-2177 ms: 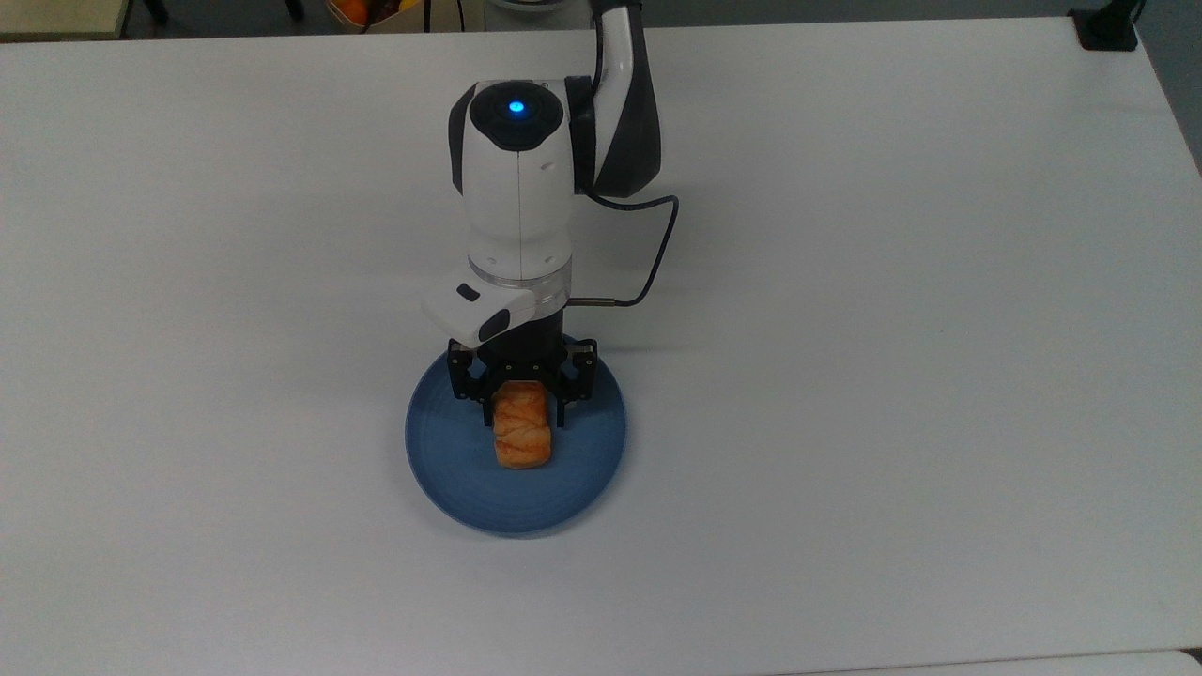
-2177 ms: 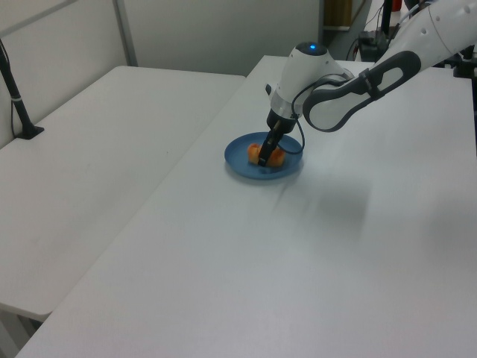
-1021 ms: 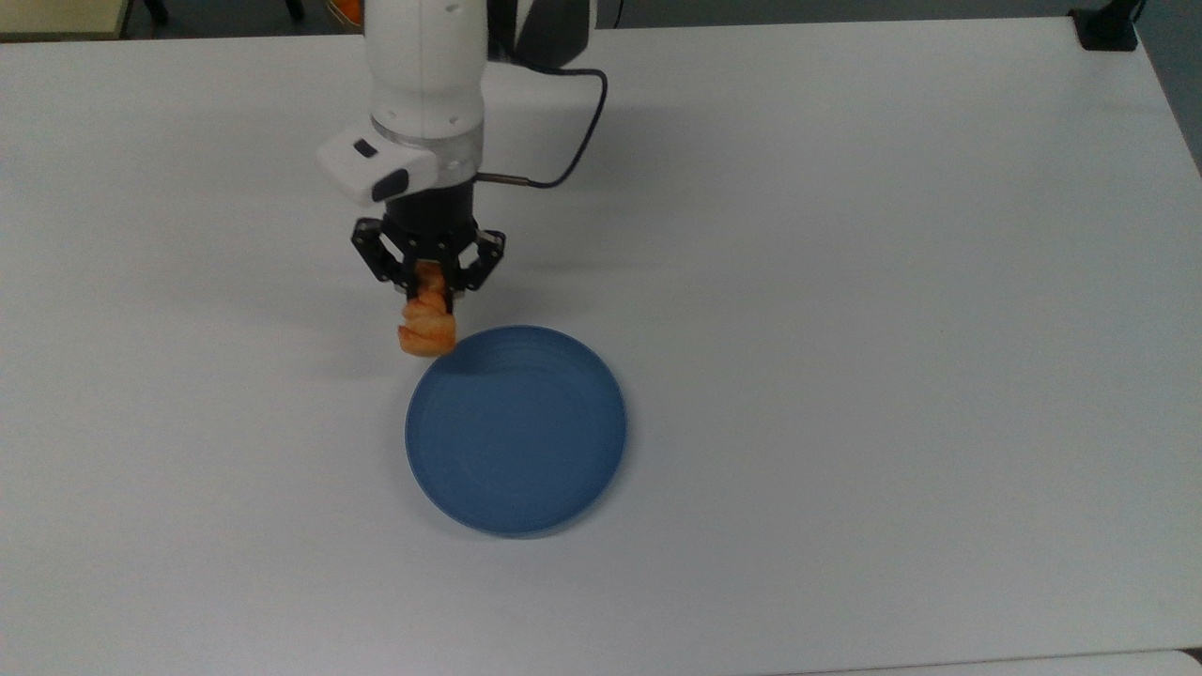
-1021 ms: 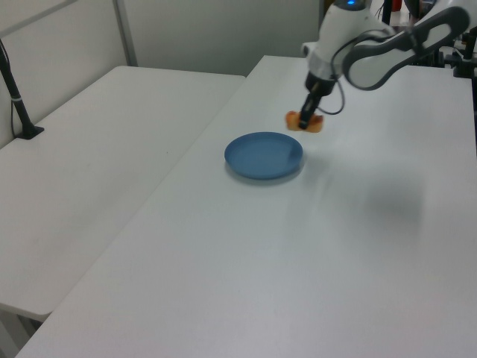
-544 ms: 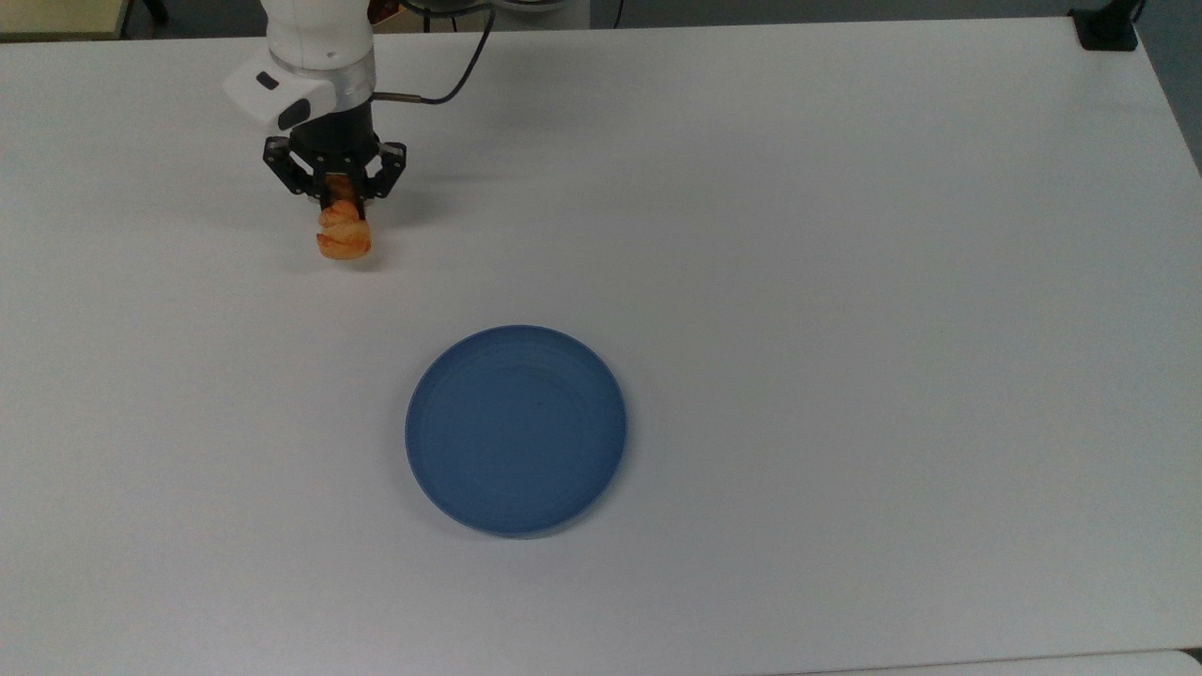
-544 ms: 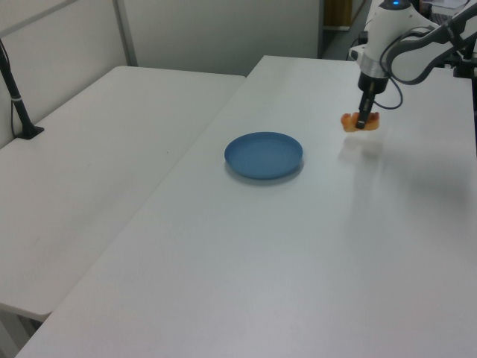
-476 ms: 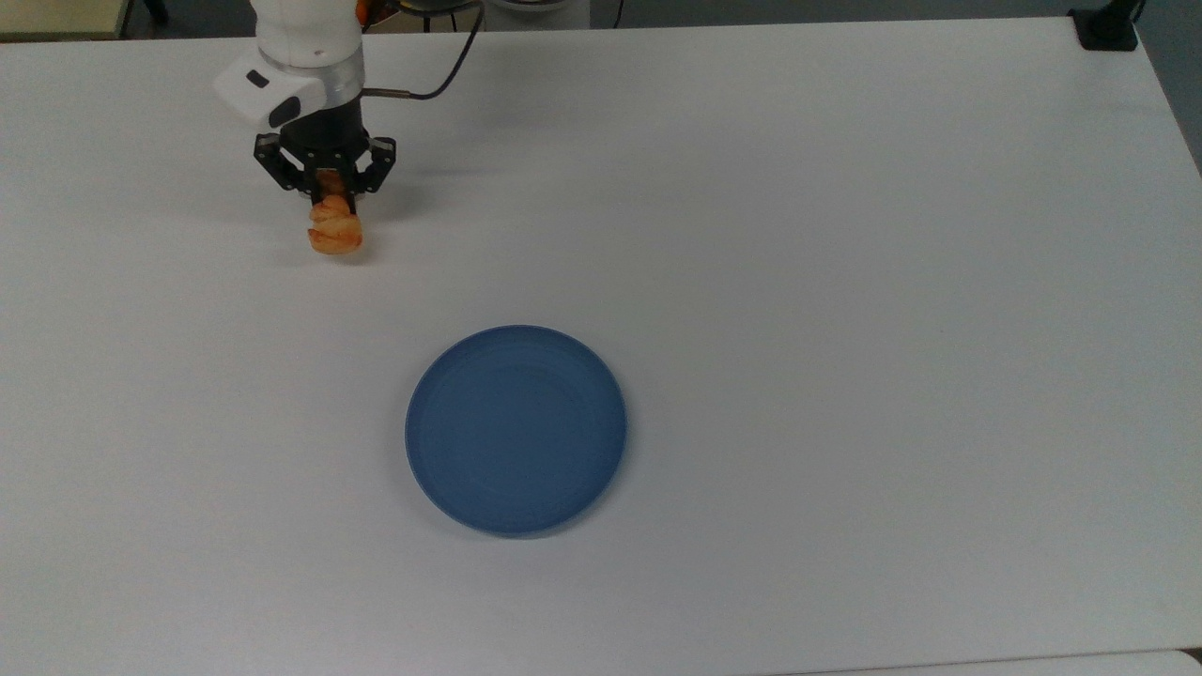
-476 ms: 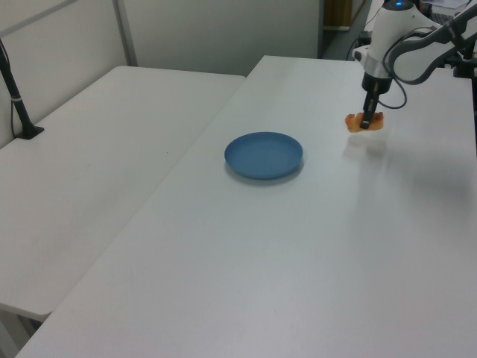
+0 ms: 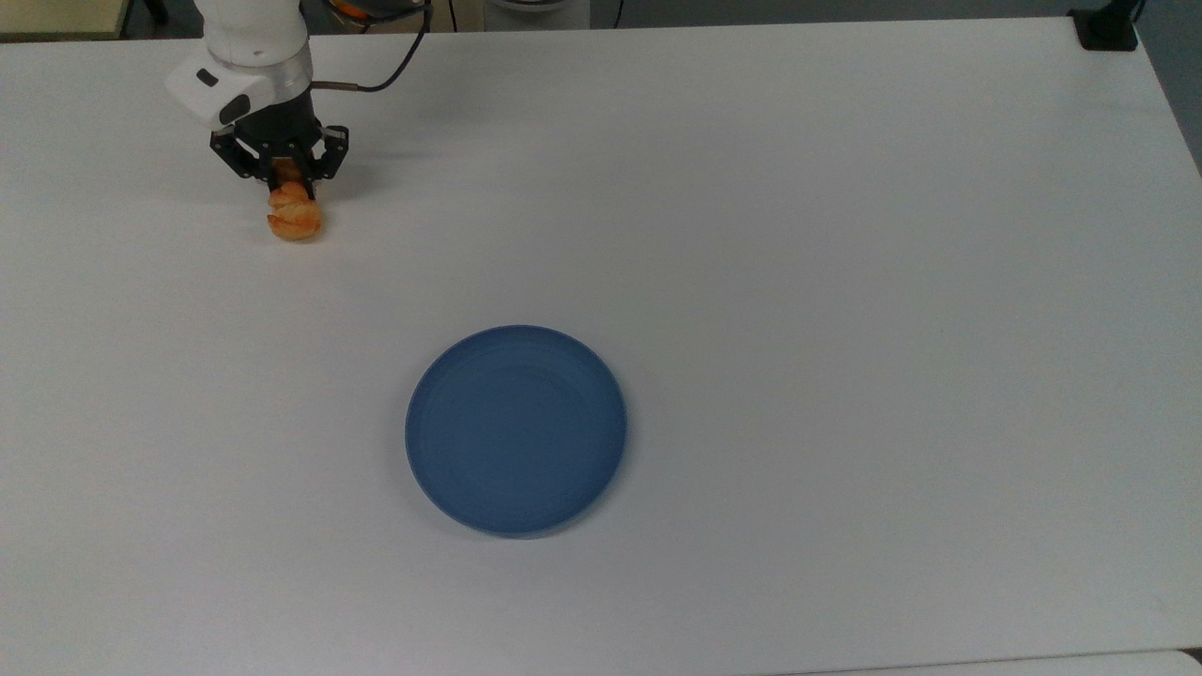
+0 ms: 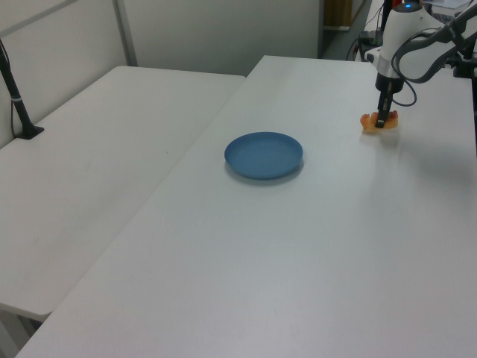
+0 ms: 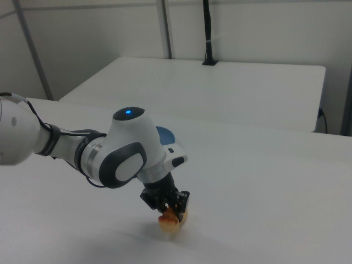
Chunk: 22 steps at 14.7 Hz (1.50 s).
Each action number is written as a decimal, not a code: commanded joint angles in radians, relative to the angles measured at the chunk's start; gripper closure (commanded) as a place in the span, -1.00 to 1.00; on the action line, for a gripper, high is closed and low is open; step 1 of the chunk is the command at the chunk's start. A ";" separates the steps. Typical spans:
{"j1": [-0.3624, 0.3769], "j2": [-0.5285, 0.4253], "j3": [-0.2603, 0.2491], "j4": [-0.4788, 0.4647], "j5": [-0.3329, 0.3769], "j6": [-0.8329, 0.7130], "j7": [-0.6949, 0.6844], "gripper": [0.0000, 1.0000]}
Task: Put the bread on the table
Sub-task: 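Carry the bread roll away from the plate and lower it to the table, then open the gripper, release the bread roll, and raise the gripper away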
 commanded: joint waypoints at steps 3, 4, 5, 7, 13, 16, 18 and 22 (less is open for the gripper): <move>-0.010 -0.007 -0.002 0.018 -0.012 -0.094 -0.010 -1.00; -0.007 -0.007 -0.001 0.038 -0.012 -0.131 -0.005 -1.00; 0.000 -0.007 -0.001 0.066 -0.012 -0.164 -0.001 -1.00; 0.040 -0.006 0.004 0.162 -0.001 -0.270 0.012 -1.00; 0.294 -0.007 0.007 0.481 0.011 -0.601 0.223 -1.00; 0.367 -0.015 0.008 0.554 0.016 -0.660 0.282 -1.00; 0.404 -0.033 0.008 0.568 0.054 -0.689 0.338 -1.00; 0.419 -0.108 0.008 0.563 0.114 -0.778 0.395 -1.00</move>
